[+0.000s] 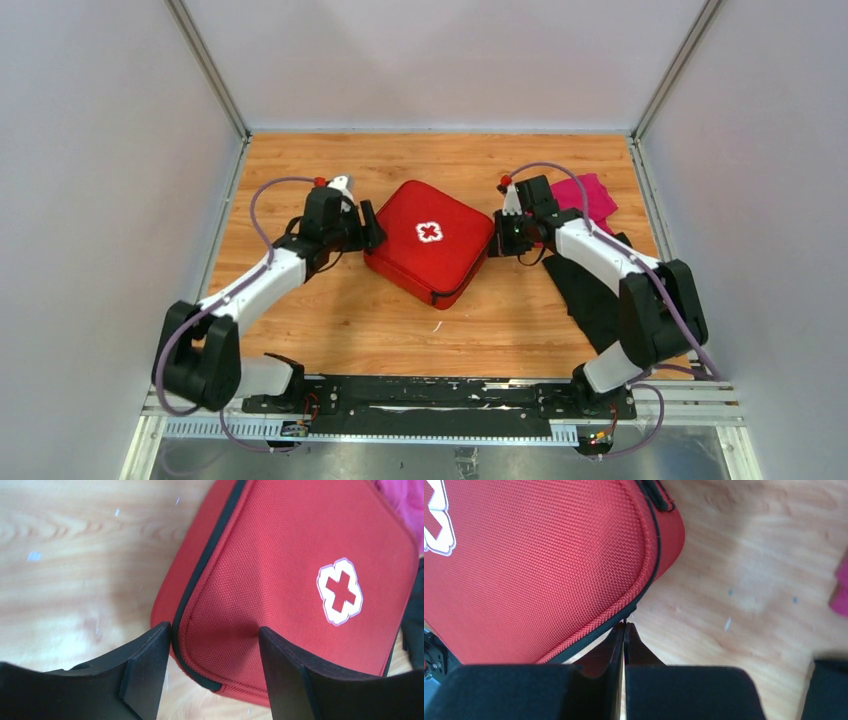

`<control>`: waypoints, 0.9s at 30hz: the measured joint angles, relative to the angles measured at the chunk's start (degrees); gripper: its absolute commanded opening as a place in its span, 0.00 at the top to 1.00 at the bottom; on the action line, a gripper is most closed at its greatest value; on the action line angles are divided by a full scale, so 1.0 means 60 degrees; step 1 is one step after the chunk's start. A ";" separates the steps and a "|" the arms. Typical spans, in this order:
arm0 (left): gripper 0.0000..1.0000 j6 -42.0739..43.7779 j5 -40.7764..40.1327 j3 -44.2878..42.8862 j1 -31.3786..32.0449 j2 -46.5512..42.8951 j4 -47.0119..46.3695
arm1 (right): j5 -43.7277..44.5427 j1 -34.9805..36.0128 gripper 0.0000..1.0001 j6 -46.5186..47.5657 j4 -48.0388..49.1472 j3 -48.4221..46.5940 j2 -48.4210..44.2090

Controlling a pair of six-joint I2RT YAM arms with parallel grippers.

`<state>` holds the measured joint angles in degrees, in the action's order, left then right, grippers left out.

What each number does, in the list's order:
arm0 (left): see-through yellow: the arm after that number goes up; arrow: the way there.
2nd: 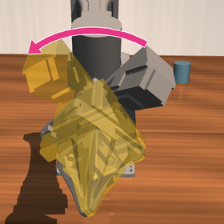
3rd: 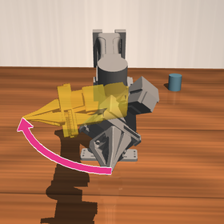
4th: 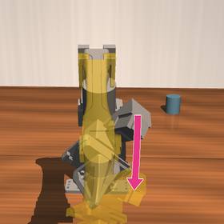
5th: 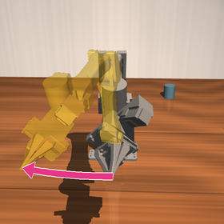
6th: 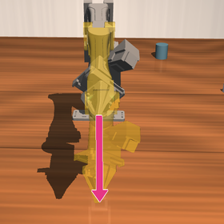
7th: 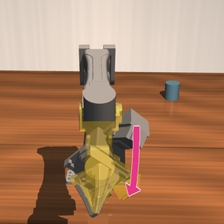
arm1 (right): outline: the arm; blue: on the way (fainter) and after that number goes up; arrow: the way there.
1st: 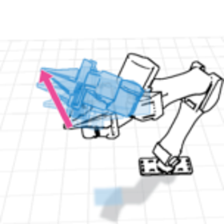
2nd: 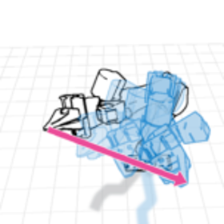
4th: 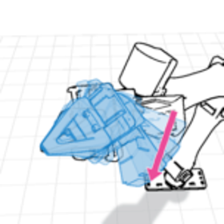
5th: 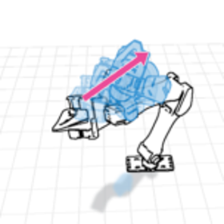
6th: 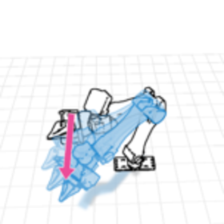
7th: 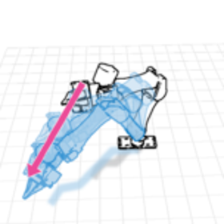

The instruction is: Organize the medicine kit

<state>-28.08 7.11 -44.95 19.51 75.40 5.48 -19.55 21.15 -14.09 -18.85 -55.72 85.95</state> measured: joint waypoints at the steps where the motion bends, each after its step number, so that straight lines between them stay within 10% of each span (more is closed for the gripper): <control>1: 0.22 -0.0015 -0.0047 0.0073 0.0022 -0.0131 0.0106 | -0.0102 0.0000 1.00 0.0117 0.0084 -0.0237 0.0266; 14: 0.00 0.0710 -0.2142 0.0025 0.0393 -0.3162 0.2404 | -0.1399 0.0011 1.00 0.1865 0.0517 -0.2065 0.1996; 27: 0.00 0.6073 -0.2867 0.0517 0.5049 -0.3075 0.0681 | -0.1497 0.0011 1.00 0.2634 0.0433 -0.2171 0.2044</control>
<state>8.36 -10.09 -41.85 49.80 56.95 9.56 -28.53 21.21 1.72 -16.25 -68.75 98.21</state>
